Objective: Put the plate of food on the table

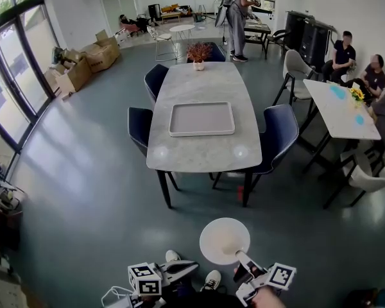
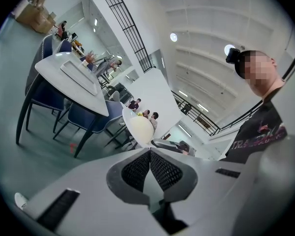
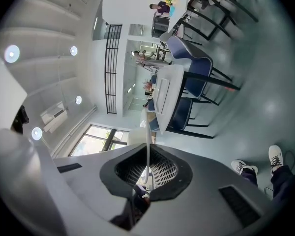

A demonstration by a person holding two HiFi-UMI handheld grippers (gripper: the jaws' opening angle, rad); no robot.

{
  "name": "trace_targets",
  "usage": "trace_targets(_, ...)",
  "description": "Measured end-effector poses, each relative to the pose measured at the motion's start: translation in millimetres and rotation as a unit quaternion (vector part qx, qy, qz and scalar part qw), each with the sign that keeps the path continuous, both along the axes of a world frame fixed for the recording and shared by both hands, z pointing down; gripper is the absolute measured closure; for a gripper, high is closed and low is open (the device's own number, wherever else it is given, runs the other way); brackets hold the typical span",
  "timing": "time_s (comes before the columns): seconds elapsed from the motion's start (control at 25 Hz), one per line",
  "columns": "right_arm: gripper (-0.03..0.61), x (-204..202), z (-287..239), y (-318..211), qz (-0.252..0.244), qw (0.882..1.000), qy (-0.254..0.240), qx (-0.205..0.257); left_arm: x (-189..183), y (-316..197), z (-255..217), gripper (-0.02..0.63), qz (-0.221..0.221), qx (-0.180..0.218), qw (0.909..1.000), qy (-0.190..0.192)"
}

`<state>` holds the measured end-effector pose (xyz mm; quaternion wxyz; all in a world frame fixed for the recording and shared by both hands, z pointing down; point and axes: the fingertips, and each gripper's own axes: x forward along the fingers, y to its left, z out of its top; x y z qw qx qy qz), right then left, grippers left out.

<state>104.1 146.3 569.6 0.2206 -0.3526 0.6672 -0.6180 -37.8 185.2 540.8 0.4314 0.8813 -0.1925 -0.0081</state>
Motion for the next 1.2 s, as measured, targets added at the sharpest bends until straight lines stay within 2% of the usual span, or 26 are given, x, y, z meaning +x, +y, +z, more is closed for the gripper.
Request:
trace_targets(0.2, 0.560, 1.9, -1.7, -7.8, 0.004, 1.000, 0.004, -0.008, -4.1, -17.0, -0.6, 0.604, -0.028, -0.007, 0.9996, 0.004)
trace_targets(0.36, 0.560, -1.5, -15.9, -15.6, 0.001, 1.000, -0.010, 0.007, -1.8, -28.3, -2.8, 0.604, -0.049, -0.022, 0.9981, 0.030)
trace_targets(0.56, 0.560, -2.2, -32.2, -25.1, 0.006, 1.000, -0.022, 0.021, 5.6, -42.9, -12.7, 0.604, -0.055, -0.030, 0.9969, 0.048)
trace_targets(0.72, 0.560, -2.3, -38.4, -25.5, -0.003, 1.000, -0.007, 0.028, 5.7, -53.8, -20.5, 0.598, -0.074, -0.038, 0.9946, 0.062)
trace_targets(0.84, 0.560, -7.5, -41.0, -24.8, -0.004, 1.000, -0.013, 0.019, 6.8, -60.8, -22.3, 0.535, -0.084, -0.046, 0.9929, 0.070)
trace_targets(1.2, 0.560, -16.9, -34.4, -22.6, -0.018, 1.000, -0.009, 0.004, 15.8, -69.0, -19.8, 0.535, -0.075, -0.059, 0.9924, 0.078)
